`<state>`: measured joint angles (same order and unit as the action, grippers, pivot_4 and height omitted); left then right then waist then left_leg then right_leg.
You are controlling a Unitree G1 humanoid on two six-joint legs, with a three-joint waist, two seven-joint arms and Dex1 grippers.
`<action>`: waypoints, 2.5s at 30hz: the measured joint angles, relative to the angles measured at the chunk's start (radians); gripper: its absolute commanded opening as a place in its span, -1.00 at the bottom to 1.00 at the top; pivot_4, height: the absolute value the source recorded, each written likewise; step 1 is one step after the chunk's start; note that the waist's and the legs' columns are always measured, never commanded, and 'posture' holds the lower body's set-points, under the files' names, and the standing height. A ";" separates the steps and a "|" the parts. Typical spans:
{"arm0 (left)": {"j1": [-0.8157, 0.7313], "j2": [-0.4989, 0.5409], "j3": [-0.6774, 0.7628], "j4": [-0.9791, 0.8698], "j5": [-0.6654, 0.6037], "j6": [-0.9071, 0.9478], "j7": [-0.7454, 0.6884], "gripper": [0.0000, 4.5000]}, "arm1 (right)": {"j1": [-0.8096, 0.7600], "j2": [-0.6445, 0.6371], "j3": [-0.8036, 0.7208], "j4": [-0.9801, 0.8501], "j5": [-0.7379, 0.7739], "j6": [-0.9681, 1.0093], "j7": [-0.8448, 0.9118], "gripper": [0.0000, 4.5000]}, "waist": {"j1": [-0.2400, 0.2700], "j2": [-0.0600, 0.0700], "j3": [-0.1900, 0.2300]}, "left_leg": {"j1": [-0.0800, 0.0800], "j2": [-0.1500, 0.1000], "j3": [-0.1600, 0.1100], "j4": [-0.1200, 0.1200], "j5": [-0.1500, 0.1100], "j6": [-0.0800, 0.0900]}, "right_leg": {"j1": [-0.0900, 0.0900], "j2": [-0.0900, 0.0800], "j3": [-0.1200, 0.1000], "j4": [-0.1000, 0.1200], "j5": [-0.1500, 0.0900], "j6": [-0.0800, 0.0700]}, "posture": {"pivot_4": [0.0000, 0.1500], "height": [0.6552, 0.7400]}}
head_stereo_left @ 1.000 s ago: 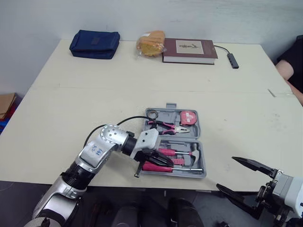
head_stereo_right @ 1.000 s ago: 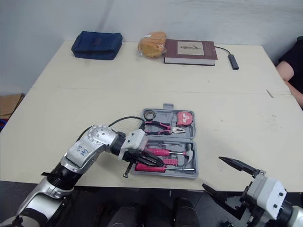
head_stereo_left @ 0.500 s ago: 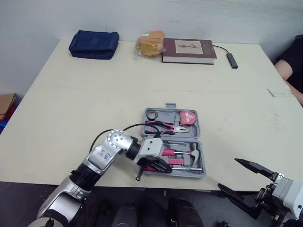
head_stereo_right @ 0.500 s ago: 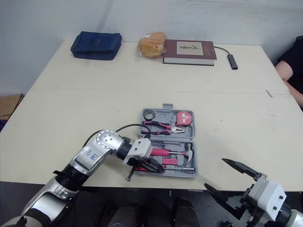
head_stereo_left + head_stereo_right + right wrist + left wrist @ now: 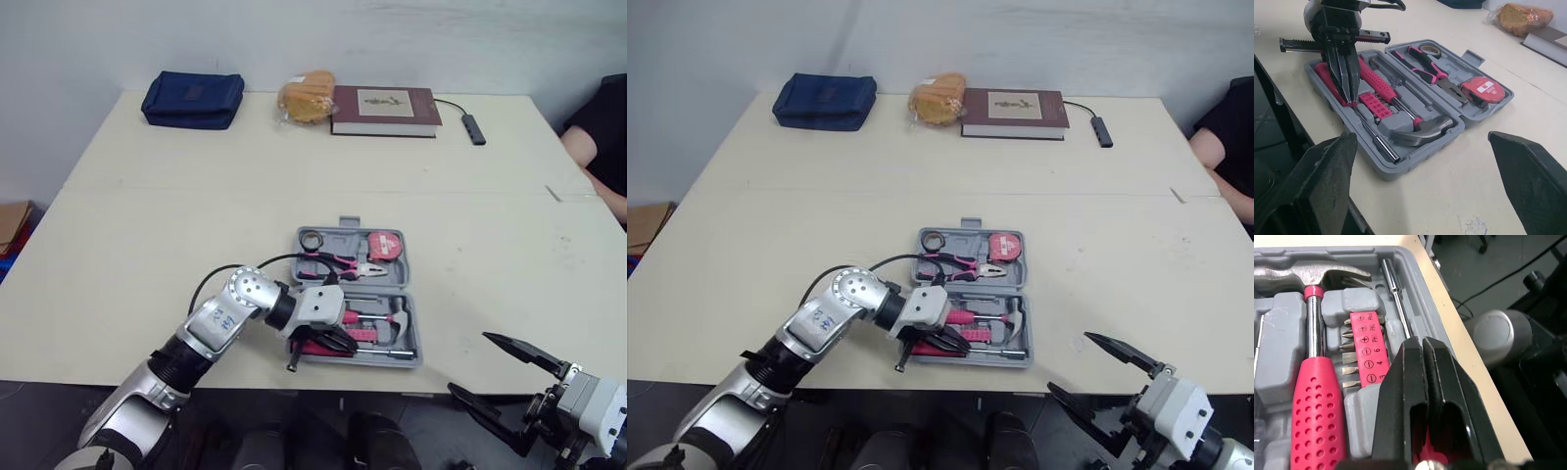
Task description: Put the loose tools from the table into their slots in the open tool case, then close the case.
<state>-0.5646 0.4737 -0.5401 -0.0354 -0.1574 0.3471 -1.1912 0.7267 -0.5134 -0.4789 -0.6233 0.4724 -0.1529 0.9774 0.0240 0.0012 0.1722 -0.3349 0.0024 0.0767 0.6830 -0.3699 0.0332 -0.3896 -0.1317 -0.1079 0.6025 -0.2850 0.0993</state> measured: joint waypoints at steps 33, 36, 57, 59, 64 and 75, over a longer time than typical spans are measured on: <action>0.034 0.057 0.392 0.349 -0.041 -0.127 0.130 -1.00 | -0.877 -0.217 0.437 0.599 -0.305 0.355 -0.196 -0.99 | -0.001 -0.002 0.005 | -0.017 -0.006 -0.008 0.005 0.003 0.005 | -0.007 0.000 -0.012 0.000 0.002 0.004 | 1.00 1.00; 0.047 0.039 0.380 0.319 -0.040 -0.110 0.132 -1.00 | -0.912 -0.189 0.460 0.619 -0.311 0.356 -0.195 -0.99 | 0.000 -0.002 0.005 | -0.018 -0.006 -0.011 0.007 0.003 0.005 | -0.005 0.000 -0.014 0.001 0.002 0.004 | 1.00 1.00; 0.044 0.036 0.365 0.260 -0.036 -0.013 0.134 -1.00 | -0.903 -0.184 0.523 0.432 -0.309 0.562 -0.148 -0.99 | -0.011 -0.002 0.005 | -0.018 -0.004 -0.010 0.009 0.003 0.002 | -0.006 0.000 -0.014 0.002 0.002 0.004 | 1.00 1.00; 0.058 0.062 0.378 0.242 -0.037 -0.001 0.130 -1.00 | -0.902 -0.169 0.540 0.397 -0.309 0.597 -0.157 -0.99 | -0.021 -0.002 0.005 | -0.018 -0.002 -0.011 0.008 0.002 0.001 | -0.006 0.000 -0.013 0.002 0.002 0.003 | 1.00 1.00; 0.065 0.086 0.400 0.232 -0.040 0.031 0.129 -1.00 | -0.899 -0.146 0.563 0.355 -0.317 0.635 -0.165 -0.99 | -0.027 -0.002 0.005 | -0.017 -0.001 -0.011 0.009 0.002 0.000 | -0.006 0.001 -0.014 0.004 0.001 0.002 | 1.00 1.00; 0.049 0.141 0.407 0.253 -0.044 0.016 0.094 -0.39 | -0.778 -0.183 0.428 0.274 -0.190 0.735 -0.126 -0.69 | -0.019 -0.002 0.006 | -0.019 -0.001 -0.013 0.008 0.002 0.000 | -0.007 0.001 -0.015 0.003 0.001 0.002 | 1.00 1.00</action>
<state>-0.5159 0.6145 -0.1334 0.2172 -0.2018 0.3628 -1.0972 -0.0511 -0.6964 -0.0505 -0.3490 0.2827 0.5823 0.8512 0.0053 -0.0008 0.1782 -0.3544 0.0009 0.0641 0.6912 -0.3676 0.0329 -0.3961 -0.1312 -0.1231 0.6052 -0.2837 0.1016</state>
